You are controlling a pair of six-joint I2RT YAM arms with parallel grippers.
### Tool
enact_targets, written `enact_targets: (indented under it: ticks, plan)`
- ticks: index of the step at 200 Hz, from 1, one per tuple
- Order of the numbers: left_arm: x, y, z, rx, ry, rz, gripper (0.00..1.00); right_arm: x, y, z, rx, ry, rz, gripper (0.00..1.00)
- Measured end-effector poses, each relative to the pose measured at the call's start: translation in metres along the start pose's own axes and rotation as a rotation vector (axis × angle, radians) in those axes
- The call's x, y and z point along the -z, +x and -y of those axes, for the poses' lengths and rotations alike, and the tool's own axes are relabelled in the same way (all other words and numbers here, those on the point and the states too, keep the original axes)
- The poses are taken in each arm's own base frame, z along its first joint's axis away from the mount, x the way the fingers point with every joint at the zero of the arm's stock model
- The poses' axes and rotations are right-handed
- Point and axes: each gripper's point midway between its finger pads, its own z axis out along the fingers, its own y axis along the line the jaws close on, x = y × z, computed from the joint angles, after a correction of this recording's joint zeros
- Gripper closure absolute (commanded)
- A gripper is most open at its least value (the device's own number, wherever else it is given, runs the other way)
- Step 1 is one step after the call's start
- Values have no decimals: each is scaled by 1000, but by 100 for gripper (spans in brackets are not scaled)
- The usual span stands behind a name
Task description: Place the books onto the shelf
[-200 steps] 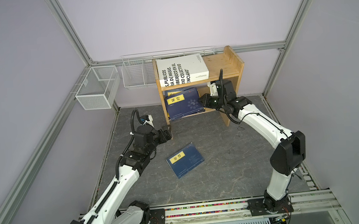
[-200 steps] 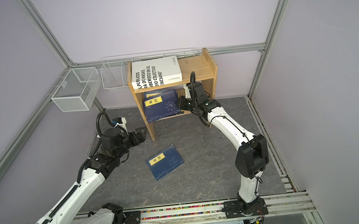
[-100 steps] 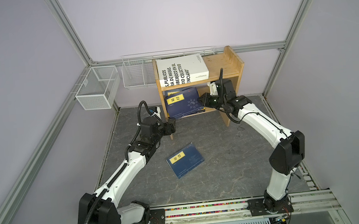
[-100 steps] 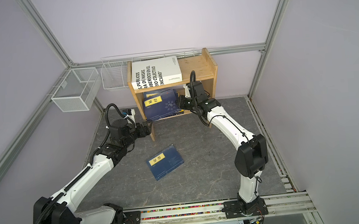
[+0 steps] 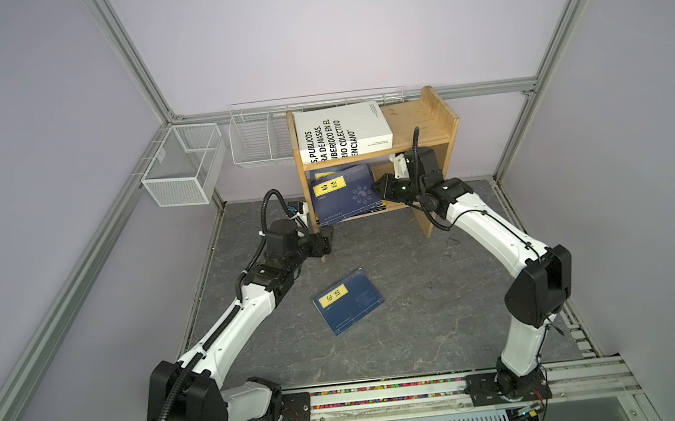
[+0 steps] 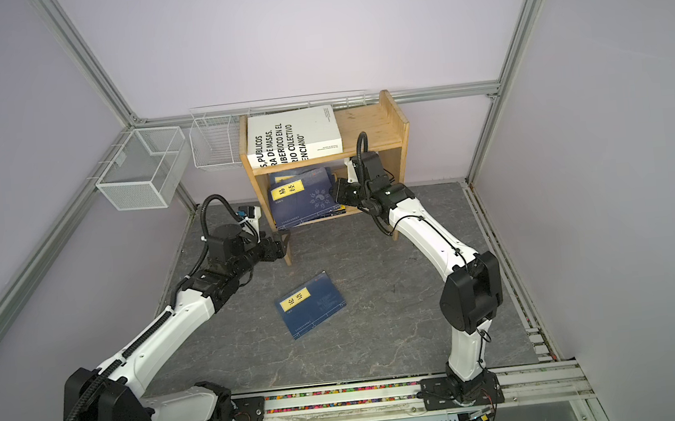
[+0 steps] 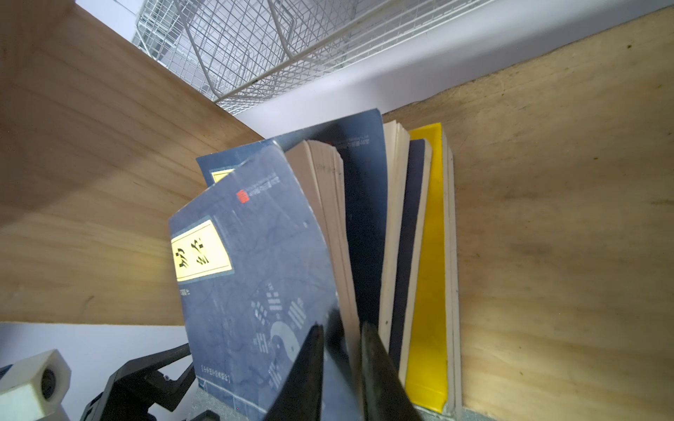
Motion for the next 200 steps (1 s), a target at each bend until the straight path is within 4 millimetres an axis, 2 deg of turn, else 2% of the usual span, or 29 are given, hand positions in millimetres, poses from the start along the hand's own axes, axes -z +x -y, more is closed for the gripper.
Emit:
enact_targets:
  ticks: [84,120,176,200]
  plan:
    - [-12,2,-2,-40,-58,-5,26,-1,0,0,-2,0,-1,79]
    - [-13,-3,-4,-50,-101,29,26,-2,-1,0,-3,-1,-1,79]
    - [-10,-27,-11,-48,-164,134,26,-1,0,-3,-8,-11,-12,79]
    - [-11,-29,-11,-51,-177,142,26,-2,0,-3,-11,-12,-11,78]
